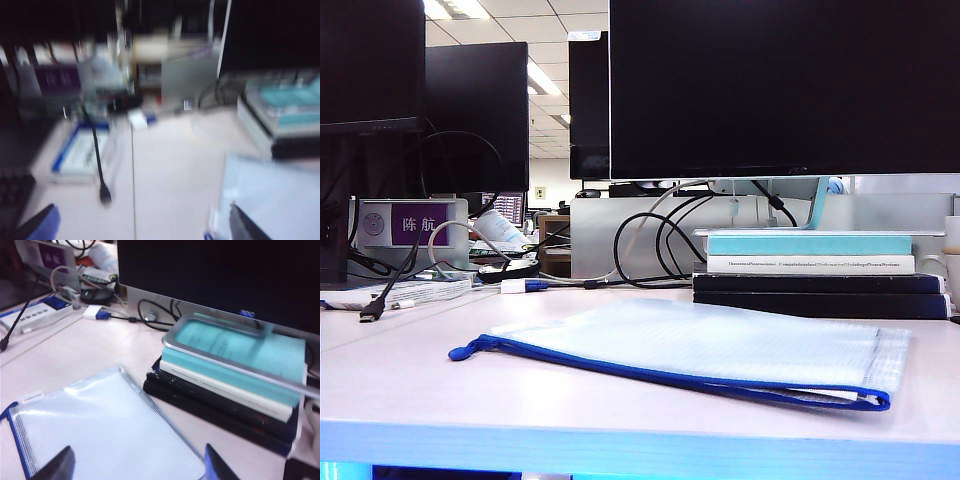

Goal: Pick up the transparent plastic file bag with a blue zipper and open its zipper.

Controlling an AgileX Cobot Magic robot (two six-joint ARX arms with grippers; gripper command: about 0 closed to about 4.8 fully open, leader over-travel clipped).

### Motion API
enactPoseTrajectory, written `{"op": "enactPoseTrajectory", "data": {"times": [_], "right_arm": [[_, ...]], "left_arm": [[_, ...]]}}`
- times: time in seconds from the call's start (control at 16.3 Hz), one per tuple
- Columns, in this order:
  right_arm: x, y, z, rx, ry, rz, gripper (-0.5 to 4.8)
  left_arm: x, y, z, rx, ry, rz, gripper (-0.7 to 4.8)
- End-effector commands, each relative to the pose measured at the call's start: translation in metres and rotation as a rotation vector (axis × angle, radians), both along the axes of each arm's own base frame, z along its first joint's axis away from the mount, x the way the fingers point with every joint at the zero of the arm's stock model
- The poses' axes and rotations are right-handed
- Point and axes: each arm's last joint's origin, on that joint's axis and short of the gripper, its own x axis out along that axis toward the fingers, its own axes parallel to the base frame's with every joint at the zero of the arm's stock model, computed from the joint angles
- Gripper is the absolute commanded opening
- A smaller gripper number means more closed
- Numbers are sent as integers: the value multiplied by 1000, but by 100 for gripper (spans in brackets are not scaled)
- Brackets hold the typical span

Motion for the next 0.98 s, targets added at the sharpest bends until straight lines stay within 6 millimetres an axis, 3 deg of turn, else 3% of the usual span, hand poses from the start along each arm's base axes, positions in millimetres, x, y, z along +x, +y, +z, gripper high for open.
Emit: {"op": "enactPoseTrajectory", "data": {"times": [0.06,0.18,0.25,0.31,0.37,0.43,0.55,0.68,0.92,0.98], "right_arm": [[-36,-19,-18,94,-138,-66,324],[-47,-24,-31,116,-172,-72,322],[-49,-26,-37,139,-169,-106,285],[-50,-28,-44,168,-164,-131,221],[-54,-30,-61,216,-167,-165,97],[-55,-31,-69,250,-178,-165,37],[-55,-31,-69,271,-177,-167,22],[-52,-30,-70,296,-222,-183,19],[-37,-25,-98,300,-236,-232,-1],[-29,-34,-111,246,-248,-280,0]], "left_arm": [[-13,0,-38,-64,-31,8,479],[-12,0,-47,-91,-88,6,351],[-11,0,-50,-116,-95,2,330],[-8,0,-55,-149,-97,2,330],[-4,0,-67,-162,-75,20,317],[-2,1,-74,-166,-58,50,211],[-2,2,-78,-178,-58,92,148],[-5,2,-87,-178,-91,91,141],[-6,2,-108,-198,-114,89,79],[-4,2,-114,-185,-96,85,78]]}}
